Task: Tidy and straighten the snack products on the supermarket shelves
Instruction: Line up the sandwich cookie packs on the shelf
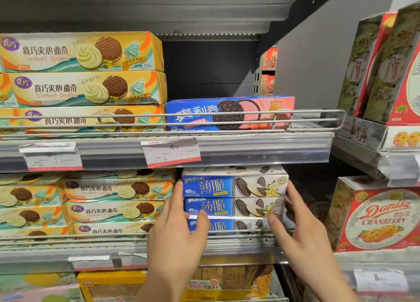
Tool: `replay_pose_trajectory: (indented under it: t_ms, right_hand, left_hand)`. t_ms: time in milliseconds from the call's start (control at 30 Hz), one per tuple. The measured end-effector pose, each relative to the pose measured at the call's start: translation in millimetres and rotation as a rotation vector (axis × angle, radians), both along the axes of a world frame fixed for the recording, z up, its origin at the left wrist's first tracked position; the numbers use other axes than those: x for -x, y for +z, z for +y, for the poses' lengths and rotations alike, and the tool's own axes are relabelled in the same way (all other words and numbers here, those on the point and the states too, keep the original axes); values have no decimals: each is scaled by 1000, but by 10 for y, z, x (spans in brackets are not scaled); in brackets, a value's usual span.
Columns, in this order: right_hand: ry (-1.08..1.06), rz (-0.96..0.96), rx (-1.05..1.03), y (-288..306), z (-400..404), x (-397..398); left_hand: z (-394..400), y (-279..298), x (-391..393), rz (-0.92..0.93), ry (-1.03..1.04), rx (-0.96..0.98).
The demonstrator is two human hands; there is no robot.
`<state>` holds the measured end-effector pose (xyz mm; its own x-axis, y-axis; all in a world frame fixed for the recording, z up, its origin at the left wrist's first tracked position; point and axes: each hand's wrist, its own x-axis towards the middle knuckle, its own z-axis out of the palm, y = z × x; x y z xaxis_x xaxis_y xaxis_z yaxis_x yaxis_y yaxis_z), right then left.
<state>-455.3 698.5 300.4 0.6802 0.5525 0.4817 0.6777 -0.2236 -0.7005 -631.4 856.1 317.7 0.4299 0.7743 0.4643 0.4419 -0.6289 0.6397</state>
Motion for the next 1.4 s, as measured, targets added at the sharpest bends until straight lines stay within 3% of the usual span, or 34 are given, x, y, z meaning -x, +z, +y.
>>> replay_pose_trajectory:
  t_ms: [333,767,1033,1400]
  right_hand:
    - [4,2,-2,1,1,-51]
    - [19,7,-8,-1,-12,-63]
    - [-56,17,-121,17,-20,-83]
    - [-77,30,-34,10,-20,-74]
  left_hand:
    - [10,14,31,109,10,-55]
    - [-7,-28,24,90,-45,14]
    - [-3,-17,33,38,-53,14]
    - [-1,-24,15,3,-61,40]
